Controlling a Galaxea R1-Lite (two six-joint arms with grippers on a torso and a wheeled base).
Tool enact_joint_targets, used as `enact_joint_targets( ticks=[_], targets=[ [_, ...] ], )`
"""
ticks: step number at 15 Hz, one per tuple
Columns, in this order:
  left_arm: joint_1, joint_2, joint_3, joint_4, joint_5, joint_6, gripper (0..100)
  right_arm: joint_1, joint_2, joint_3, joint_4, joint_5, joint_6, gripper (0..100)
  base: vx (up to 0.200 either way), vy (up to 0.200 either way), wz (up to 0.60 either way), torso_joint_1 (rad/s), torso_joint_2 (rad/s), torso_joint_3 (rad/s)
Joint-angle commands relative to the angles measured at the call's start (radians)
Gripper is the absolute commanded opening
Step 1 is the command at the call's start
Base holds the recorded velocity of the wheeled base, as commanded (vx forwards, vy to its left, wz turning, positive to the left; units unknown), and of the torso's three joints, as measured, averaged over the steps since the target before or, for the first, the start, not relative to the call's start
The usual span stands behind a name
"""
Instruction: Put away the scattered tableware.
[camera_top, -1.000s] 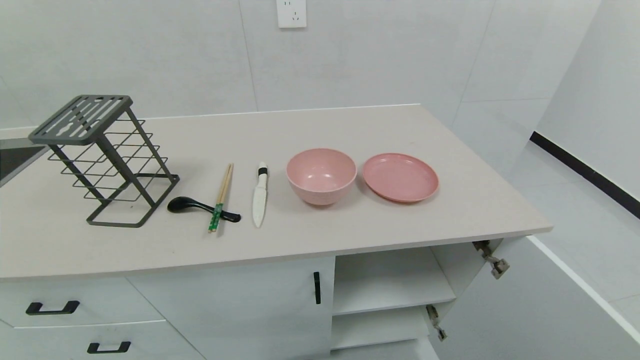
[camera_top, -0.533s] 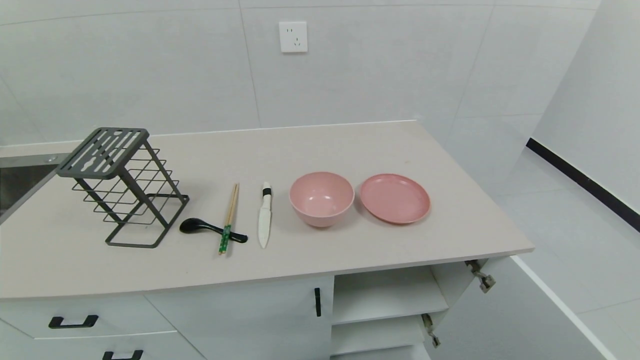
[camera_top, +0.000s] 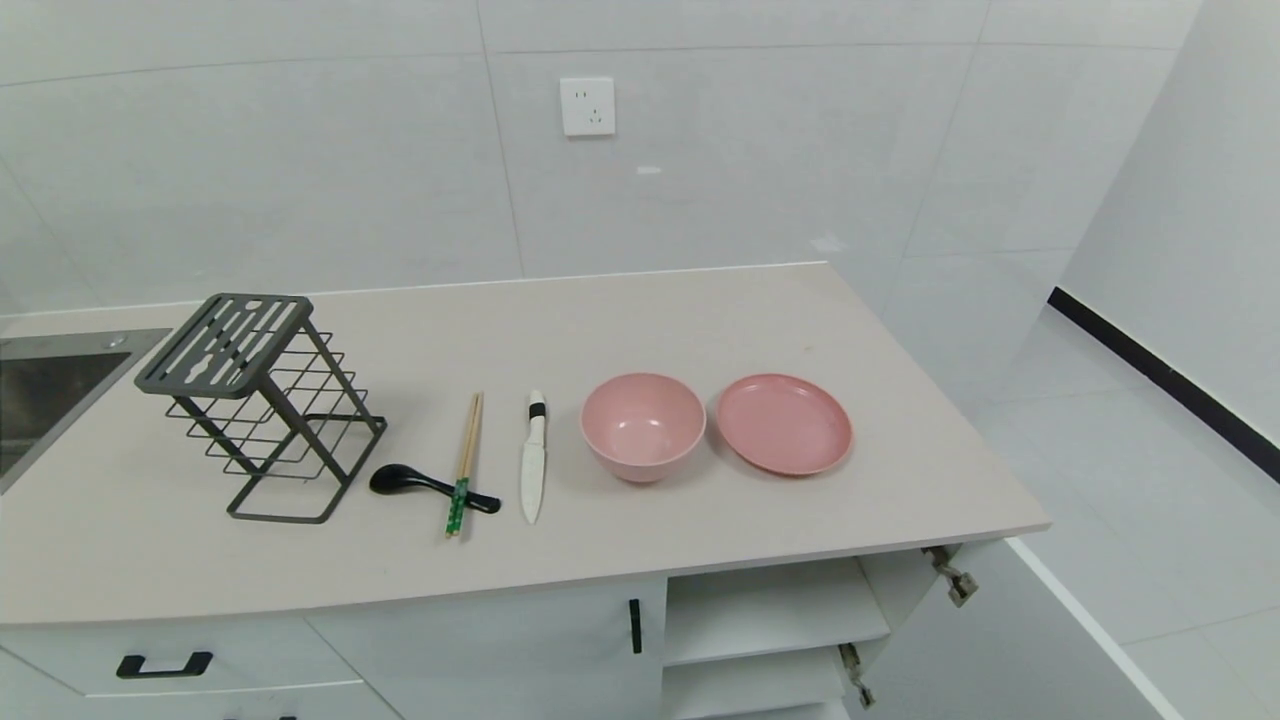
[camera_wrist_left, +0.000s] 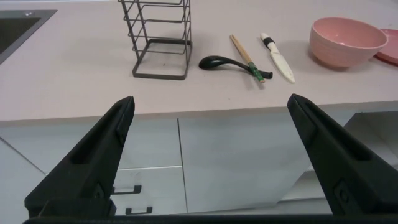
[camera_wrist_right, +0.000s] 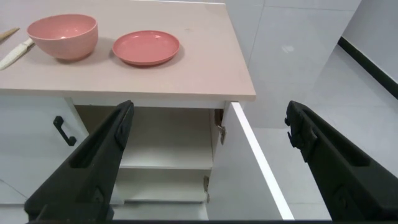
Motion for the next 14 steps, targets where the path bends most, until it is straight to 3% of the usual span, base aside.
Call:
enact_joint_targets(
  ticks=[1, 10, 12, 14],
  targets=[
    [0.0, 0.001, 0.0, 0.0, 0.0, 0.0, 100, 0.0, 0.001, 0.0, 0.0, 0.001, 0.0, 100, 0.0, 0.0, 0.0, 0.0, 0.0, 0.0],
    [0.0, 0.001, 0.0, 0.0, 0.0, -0.002, 100, 0.0, 0.001, 0.0, 0.0, 0.001, 0.0, 100, 0.0, 0.0, 0.0, 0.0, 0.0, 0.0],
    [0.0, 0.001, 0.0, 0.0, 0.0, 0.001, 100, 0.0, 0.001, 0.0, 0.0, 0.001, 0.0, 100, 0.0, -0.2, 0.0, 0.005, 0.0, 0.0],
    [0.0, 0.001, 0.0, 0.0, 0.0, 0.003, 100, 0.0, 0.001, 0.0, 0.0, 0.001, 0.0, 100, 0.0, 0.0, 0.0, 0.0, 0.0, 0.0]
  ],
)
